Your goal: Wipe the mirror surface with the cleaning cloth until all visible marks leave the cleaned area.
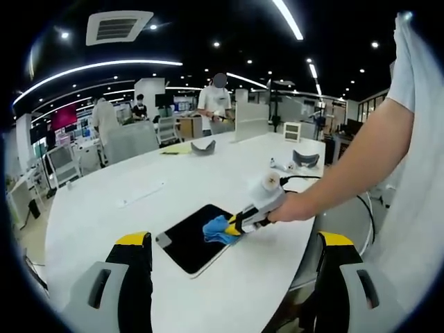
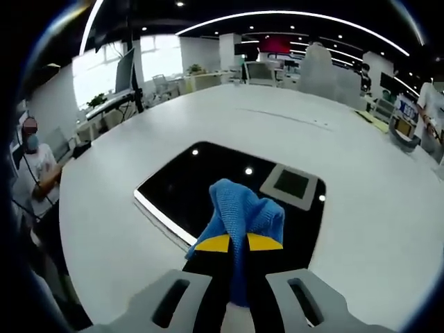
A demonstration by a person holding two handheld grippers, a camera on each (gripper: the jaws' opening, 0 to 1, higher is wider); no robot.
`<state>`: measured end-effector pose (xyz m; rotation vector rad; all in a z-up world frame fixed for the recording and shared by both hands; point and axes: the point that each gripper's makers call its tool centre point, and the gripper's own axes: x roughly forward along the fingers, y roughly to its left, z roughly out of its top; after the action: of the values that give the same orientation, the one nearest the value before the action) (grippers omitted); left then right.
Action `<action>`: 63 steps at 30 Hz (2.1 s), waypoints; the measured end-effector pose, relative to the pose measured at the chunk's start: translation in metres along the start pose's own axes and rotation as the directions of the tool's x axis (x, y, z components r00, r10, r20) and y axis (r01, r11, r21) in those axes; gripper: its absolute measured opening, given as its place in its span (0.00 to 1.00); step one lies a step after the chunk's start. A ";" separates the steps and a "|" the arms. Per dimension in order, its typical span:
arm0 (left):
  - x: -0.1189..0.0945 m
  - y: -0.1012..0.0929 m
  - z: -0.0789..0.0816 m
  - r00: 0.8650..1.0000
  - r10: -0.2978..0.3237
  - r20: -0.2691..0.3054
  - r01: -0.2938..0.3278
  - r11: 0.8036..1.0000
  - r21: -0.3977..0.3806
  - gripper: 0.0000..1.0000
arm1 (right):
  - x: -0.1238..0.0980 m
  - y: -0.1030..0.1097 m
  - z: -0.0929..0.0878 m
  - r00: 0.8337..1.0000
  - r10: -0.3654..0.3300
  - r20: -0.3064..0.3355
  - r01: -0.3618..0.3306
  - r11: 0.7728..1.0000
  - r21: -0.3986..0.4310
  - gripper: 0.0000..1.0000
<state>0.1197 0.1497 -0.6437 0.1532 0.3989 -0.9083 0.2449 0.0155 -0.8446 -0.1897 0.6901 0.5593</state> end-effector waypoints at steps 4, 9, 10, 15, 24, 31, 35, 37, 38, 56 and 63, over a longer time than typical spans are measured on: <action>0.000 0.003 0.000 1.000 -0.003 0.002 0.003 1.000 -0.001 0.99 | 0.001 0.006 0.001 1.000 0.002 0.003 -0.002 1.000 0.004 0.02; -0.002 0.007 0.002 1.000 -0.007 0.004 0.007 1.000 0.008 0.99 | 0.003 0.013 0.003 1.000 0.013 -0.010 -0.013 1.000 0.003 0.02; -0.002 0.008 0.004 1.000 -0.009 0.006 0.008 1.000 0.009 0.99 | 0.004 0.015 0.004 1.000 0.015 -0.015 -0.015 1.000 0.000 0.02; -0.005 0.013 0.004 1.000 -0.008 0.002 0.008 1.000 0.023 0.99 | 0.008 0.020 0.007 0.999 0.020 -0.026 -0.020 1.000 -0.007 0.02; -0.014 0.024 0.002 1.000 -0.012 -0.002 0.012 1.000 0.026 0.99 | 0.021 0.024 0.017 0.999 0.015 -0.051 -0.015 1.000 -0.012 0.02; -0.014 0.025 -0.003 0.999 -0.039 -0.005 0.039 0.999 0.039 0.99 | 0.023 0.023 0.020 0.998 -0.003 -0.069 0.003 1.000 -0.003 0.02; -0.014 0.025 -0.005 0.999 -0.049 -0.010 0.050 0.997 0.056 0.99 | 0.027 0.020 0.023 0.996 -0.016 -0.082 0.016 1.000 -0.003 0.02; -0.016 0.028 -0.007 0.999 -0.052 -0.010 0.052 0.997 0.054 0.99 | 0.030 0.019 0.025 0.996 -0.023 -0.087 0.023 1.000 0.000 0.02; -0.017 0.029 -0.009 0.999 -0.049 -0.015 0.050 0.997 0.056 0.99 | 0.031 0.019 0.025 0.996 -0.025 -0.091 0.026 1.000 0.000 0.02; -0.015 0.053 -0.006 0.999 -0.049 0.006 0.049 0.998 0.038 0.99 | 0.056 0.005 0.046 0.992 -0.031 -0.118 0.029 0.999 -0.025 0.02; -0.009 0.059 -0.010 0.998 -0.061 0.001 0.061 0.998 0.031 0.99 | 0.064 0.000 0.053 0.989 -0.034 -0.146 0.028 0.999 -0.038 0.02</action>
<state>0.1581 0.1955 -0.6517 0.1691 0.3890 -0.9753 0.3144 0.0612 -0.8459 -0.2765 0.8193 0.5316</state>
